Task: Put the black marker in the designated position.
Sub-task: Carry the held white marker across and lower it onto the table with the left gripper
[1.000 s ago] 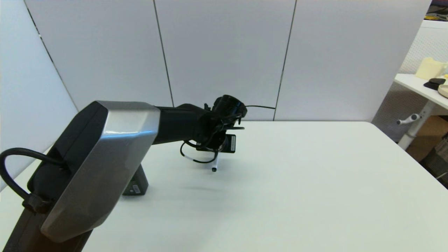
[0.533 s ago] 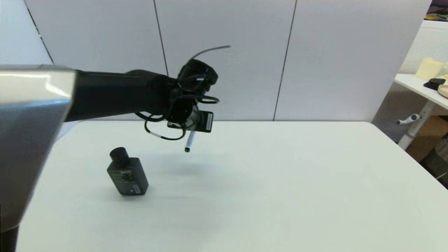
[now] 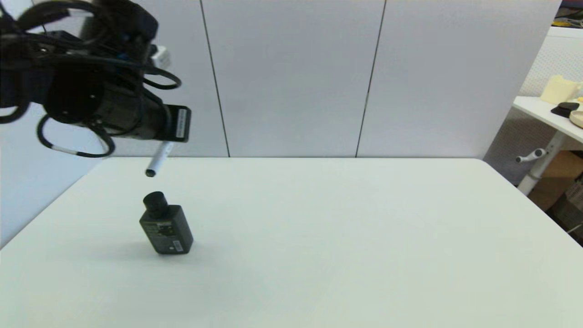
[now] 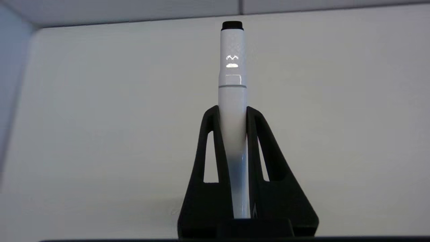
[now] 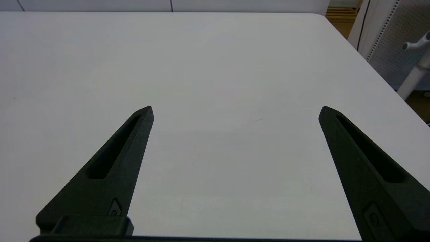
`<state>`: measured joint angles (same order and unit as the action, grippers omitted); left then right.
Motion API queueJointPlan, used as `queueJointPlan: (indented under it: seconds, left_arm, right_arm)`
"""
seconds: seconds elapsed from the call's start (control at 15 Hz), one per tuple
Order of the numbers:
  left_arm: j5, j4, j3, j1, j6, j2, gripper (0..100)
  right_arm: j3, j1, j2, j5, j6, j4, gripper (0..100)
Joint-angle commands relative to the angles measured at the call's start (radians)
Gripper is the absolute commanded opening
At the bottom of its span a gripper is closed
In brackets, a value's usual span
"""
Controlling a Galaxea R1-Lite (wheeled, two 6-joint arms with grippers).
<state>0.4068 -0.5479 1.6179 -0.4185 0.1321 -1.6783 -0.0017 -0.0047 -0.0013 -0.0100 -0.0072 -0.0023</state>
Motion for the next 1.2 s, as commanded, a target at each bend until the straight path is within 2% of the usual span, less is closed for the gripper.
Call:
queueJointPlan:
  seconds: [0.07,0.33,0.73,1.0,1.2]
  left_arm:
    - [0.001,-0.01,-0.042,0.113,-0.014,0.135,0]
    - [-0.002,-0.003,-0.154,0.247,-0.058,0.164,0]
    - [-0.017,0.051,-0.368,0.369,-0.058,0.121,0]
    - [-0.126,0.095,-0.389,0.446,-0.075,0.042,0]
    - [-0.195,0.167,-0.388,0.529,-0.21,-0.037,0]
  right_arm:
    - [0.0,0.0,0.001,-0.001,0.0,-0.001,100]
    - [0.0,0.0,0.001,-0.001,0.0,-0.001,100]
    - [0.0,0.0,0.001,-0.001,0.0,-0.001,100]
    - [0.0,0.0,0.001,-0.001,0.0,-0.001,100]
    - [0.0,0.0,0.001,-0.001,0.0,-0.001,100]
